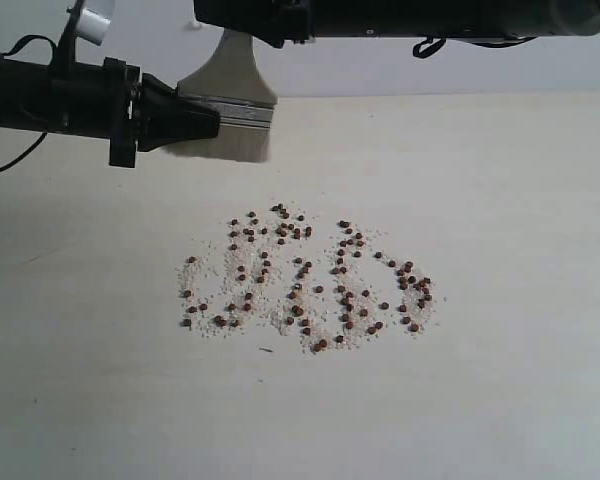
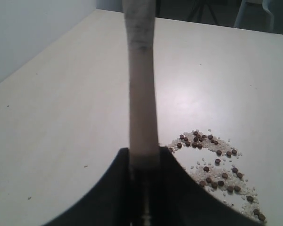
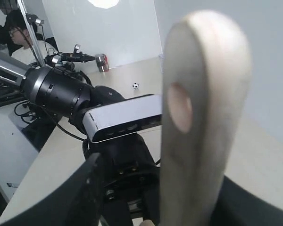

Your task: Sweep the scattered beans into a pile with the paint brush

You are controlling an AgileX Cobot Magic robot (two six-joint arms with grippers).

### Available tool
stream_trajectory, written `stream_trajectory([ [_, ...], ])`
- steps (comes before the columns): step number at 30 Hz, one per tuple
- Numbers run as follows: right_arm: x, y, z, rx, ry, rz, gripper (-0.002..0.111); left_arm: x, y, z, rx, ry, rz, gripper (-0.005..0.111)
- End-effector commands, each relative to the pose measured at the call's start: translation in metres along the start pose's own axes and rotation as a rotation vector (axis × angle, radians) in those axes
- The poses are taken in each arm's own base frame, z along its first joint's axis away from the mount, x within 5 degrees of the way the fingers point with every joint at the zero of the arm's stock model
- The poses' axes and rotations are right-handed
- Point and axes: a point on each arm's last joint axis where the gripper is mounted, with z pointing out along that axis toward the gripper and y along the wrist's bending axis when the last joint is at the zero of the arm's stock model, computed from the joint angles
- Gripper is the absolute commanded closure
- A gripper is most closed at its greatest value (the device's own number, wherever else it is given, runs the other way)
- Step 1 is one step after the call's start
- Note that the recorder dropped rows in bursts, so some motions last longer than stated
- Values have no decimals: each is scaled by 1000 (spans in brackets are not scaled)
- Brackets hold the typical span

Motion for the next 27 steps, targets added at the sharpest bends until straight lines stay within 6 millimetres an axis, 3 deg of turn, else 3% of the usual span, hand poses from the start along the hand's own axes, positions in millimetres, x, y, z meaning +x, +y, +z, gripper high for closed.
stream_trajectory([
  [1, -4, 1, 0, -10, -11, -20, 66, -5, 1, 0, -7, -26, -2, 107],
  [19, -9, 1, 1, -12, -19, -71, 77, -5, 1, 0, -6, -23, -1, 107],
  [21, -9, 1, 1, -12, -19, -77, 85, -5, 1, 0, -6, -23, -1, 107],
  [24, -9, 1, 1, -11, -19, -100, 108, -5, 1, 0, -6, -23, -1, 107],
  [27, -9, 1, 1, -11, -19, -98, 108, -5, 1, 0, -6, -23, -1, 107],
])
